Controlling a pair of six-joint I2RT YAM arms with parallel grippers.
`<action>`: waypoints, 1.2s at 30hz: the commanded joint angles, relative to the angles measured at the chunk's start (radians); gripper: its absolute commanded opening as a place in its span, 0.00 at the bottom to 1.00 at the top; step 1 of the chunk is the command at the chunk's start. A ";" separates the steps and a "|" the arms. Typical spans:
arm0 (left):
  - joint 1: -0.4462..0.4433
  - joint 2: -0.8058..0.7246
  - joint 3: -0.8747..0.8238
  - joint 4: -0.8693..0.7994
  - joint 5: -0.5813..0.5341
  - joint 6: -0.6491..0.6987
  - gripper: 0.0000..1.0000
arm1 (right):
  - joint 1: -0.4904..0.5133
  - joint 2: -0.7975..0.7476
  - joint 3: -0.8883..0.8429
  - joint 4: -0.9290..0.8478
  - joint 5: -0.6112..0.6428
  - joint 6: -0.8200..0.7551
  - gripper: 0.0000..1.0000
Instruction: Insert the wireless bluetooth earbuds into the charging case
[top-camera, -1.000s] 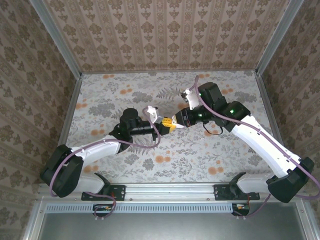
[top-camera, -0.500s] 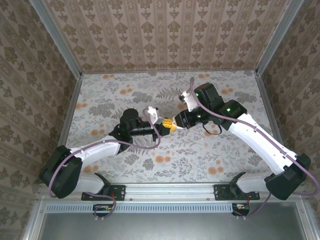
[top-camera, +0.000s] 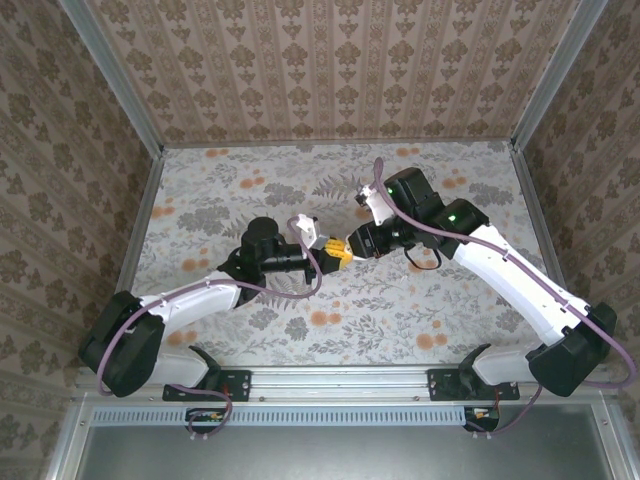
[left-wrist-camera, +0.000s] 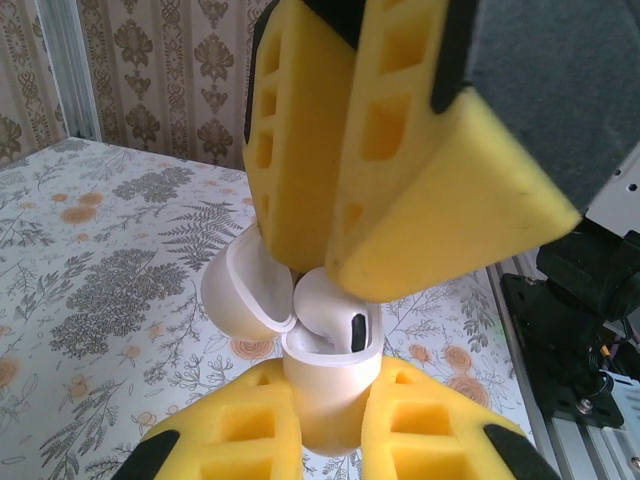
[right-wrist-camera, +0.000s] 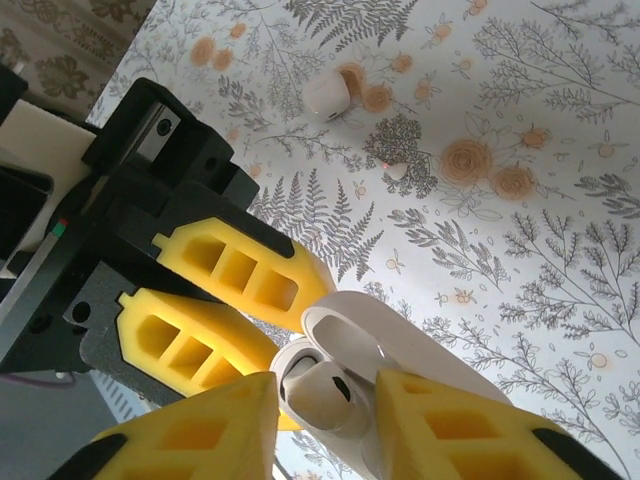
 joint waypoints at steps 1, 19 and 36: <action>-0.004 -0.018 0.025 0.033 0.026 0.023 0.00 | 0.000 -0.029 -0.020 -0.008 0.011 -0.031 0.35; -0.004 -0.027 0.028 0.035 0.030 0.025 0.00 | 0.020 0.013 -0.021 -0.037 0.002 -0.108 0.35; -0.005 -0.013 0.042 0.040 0.038 0.014 0.00 | 0.056 0.054 0.004 -0.079 0.170 -0.114 0.19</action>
